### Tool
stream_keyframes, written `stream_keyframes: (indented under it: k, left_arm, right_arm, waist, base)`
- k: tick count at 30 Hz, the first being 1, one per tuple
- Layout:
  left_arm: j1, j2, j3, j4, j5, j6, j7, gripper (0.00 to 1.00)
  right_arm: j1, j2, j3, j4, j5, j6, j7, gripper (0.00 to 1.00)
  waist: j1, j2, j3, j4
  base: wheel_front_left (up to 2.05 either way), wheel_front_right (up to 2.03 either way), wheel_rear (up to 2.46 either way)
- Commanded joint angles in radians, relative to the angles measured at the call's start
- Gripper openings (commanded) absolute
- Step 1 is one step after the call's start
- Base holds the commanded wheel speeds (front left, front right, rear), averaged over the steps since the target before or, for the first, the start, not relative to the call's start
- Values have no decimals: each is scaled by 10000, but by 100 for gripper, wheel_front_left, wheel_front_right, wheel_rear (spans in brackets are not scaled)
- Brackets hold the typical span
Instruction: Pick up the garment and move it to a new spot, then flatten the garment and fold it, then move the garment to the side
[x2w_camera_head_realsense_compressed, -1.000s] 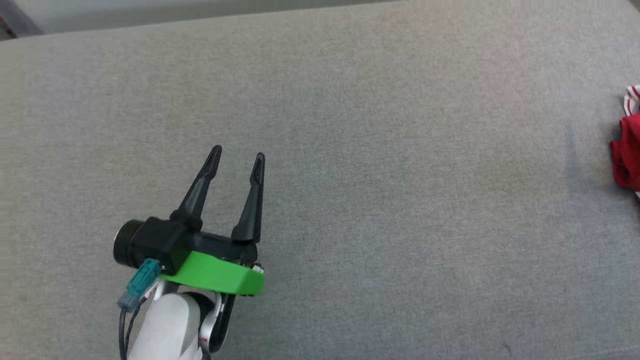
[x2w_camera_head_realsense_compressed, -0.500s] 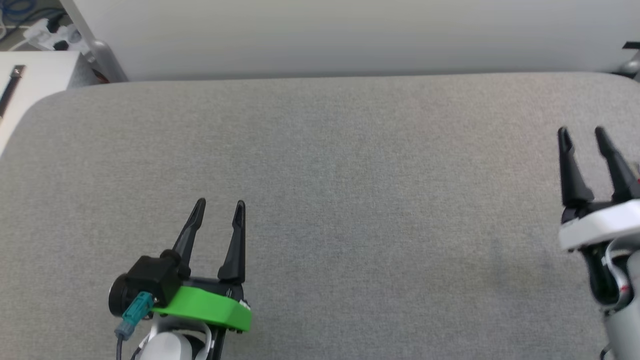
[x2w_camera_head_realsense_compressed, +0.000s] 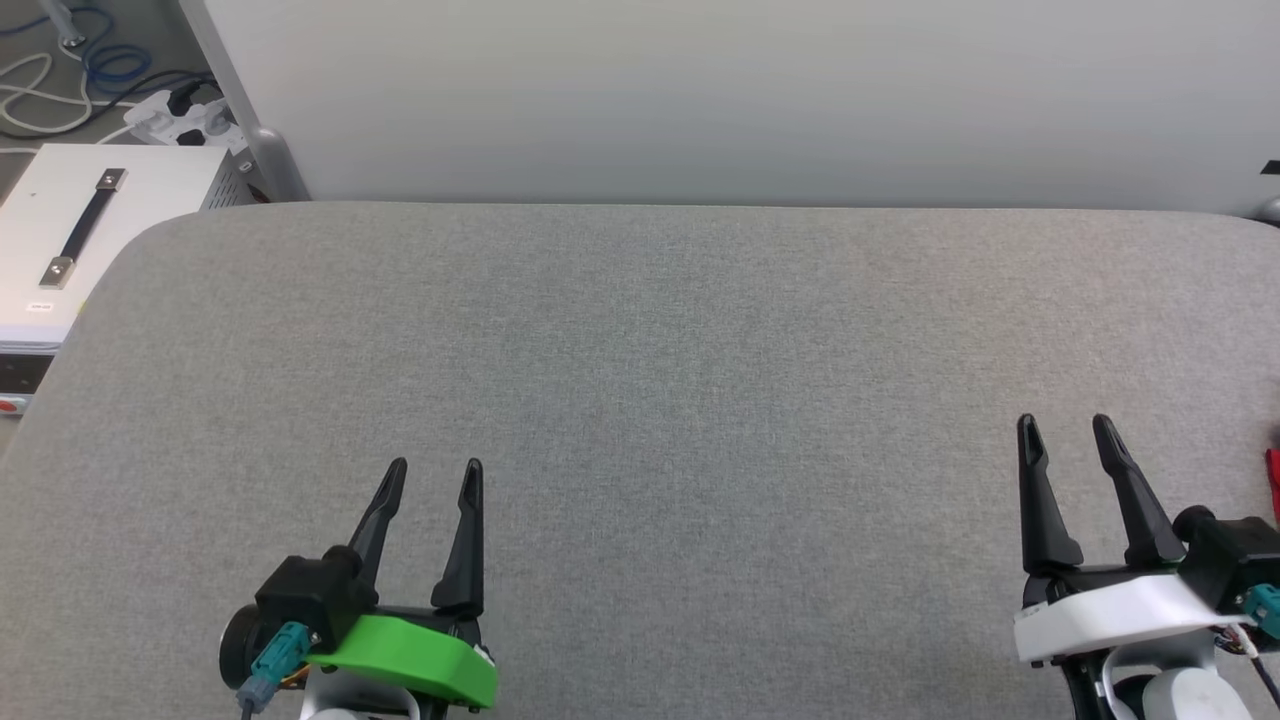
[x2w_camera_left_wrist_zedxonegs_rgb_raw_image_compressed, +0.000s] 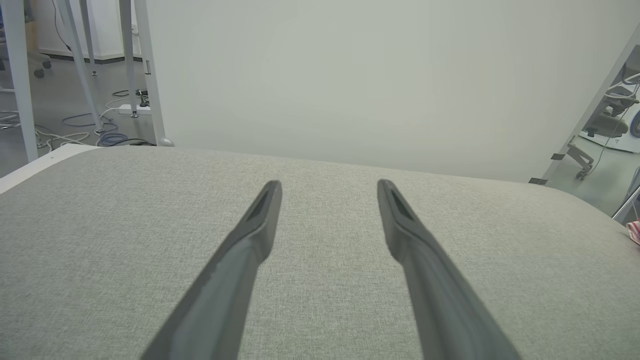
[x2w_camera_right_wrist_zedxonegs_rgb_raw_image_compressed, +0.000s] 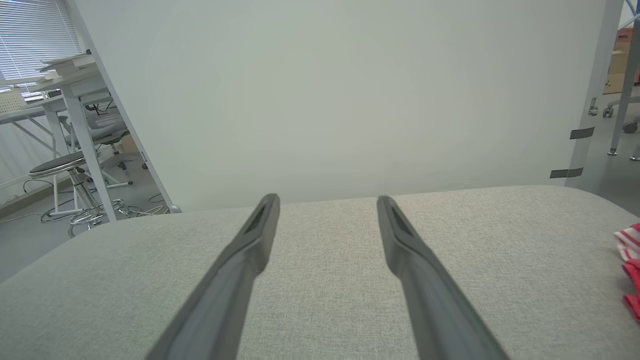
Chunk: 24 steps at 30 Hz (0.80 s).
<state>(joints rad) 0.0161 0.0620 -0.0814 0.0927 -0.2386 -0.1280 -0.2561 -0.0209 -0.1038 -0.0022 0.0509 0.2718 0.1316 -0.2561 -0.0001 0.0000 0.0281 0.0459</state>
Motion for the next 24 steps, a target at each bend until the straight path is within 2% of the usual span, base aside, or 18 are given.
stream_keyframes:
  k: [1, 4, 24]
  left_arm:
    - [116, -58, 40, 86, 28, -27, -57, 100]
    - [110, -73, 97, 77, -151, -27, -57, 100]
    - [83, -114, 418, 97, 433, -27, -57, 100]
  right_arm:
    - [155, 89, -51, -112, -146, -9, -56, 100]
    - [284, 206, -97, -170, -343, -9, -56, 100]
    - [390, 405, -245, -83, -908, -9, -56, 100]
  waist:
    - [1, 0, -7, 3]
    - [1, 0, 0, 5]
    - [1, 0, 124, -90]
  base:
    - [0, 0, 0]
    - [0, 0, 0]
    - [0, 0, 0]
